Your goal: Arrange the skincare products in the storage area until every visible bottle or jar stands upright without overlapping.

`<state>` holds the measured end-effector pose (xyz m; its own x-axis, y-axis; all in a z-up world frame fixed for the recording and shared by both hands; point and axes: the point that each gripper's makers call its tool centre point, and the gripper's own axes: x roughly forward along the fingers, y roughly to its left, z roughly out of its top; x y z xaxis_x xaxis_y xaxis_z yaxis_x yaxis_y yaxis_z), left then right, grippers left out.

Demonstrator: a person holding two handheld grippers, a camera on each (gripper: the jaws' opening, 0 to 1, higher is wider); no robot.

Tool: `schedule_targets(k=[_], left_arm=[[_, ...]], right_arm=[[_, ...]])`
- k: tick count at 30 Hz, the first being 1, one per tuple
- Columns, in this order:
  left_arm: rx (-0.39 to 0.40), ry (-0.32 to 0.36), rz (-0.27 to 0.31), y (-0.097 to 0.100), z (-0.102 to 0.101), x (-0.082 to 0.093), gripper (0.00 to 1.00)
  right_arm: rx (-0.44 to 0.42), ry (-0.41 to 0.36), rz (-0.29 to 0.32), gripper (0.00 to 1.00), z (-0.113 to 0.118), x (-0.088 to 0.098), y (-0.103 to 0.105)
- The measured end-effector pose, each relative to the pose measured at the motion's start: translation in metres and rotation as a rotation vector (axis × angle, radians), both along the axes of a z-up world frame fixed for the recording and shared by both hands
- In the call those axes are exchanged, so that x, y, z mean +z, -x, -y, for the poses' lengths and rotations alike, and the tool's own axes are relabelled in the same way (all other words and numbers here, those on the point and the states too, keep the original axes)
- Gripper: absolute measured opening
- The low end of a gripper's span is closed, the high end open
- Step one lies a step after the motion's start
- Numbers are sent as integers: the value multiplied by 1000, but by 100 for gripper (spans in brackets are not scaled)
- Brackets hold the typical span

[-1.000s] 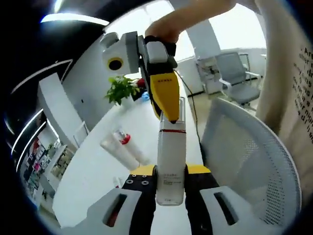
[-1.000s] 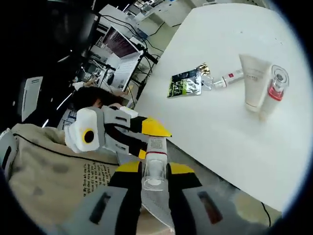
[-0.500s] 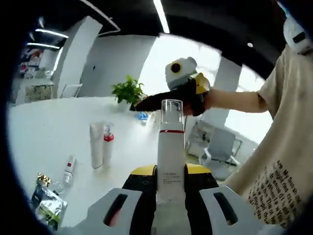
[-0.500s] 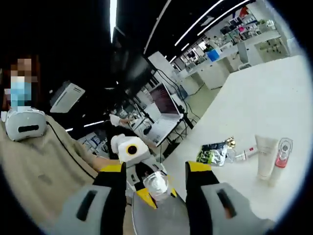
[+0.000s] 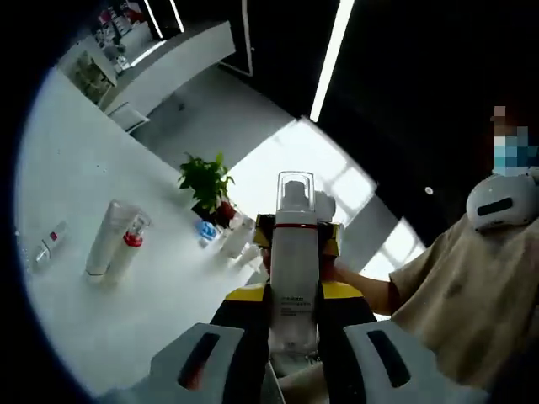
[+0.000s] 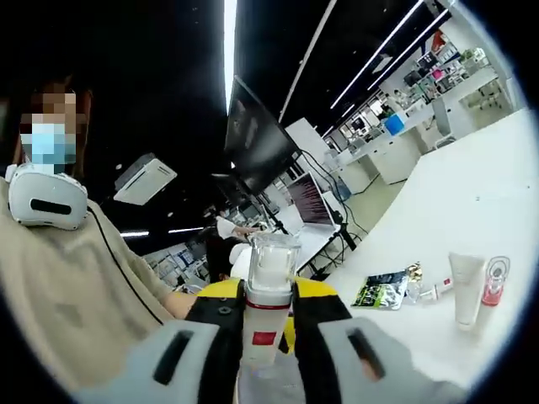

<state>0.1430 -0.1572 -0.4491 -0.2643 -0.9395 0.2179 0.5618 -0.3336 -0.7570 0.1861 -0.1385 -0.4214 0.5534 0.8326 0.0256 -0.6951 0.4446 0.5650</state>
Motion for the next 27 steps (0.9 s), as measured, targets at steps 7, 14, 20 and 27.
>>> schedule_targets(k=[7,14,20,27], left_arm=[[114,-44,34,-12,14,-8,18],[287,-282,325,-27,33,-37,20],[497,-486,574,-42,41,-48,17],[614,-626,714,-46,45,-58,17]], right_arm=[[-164,-7,-150,19,27,-13,-9],[-352,206,-201,19,52,-41,-18],[-518,320,-164,19,65,-50,-30],[-605,376,-99,19,66,-53,-28]])
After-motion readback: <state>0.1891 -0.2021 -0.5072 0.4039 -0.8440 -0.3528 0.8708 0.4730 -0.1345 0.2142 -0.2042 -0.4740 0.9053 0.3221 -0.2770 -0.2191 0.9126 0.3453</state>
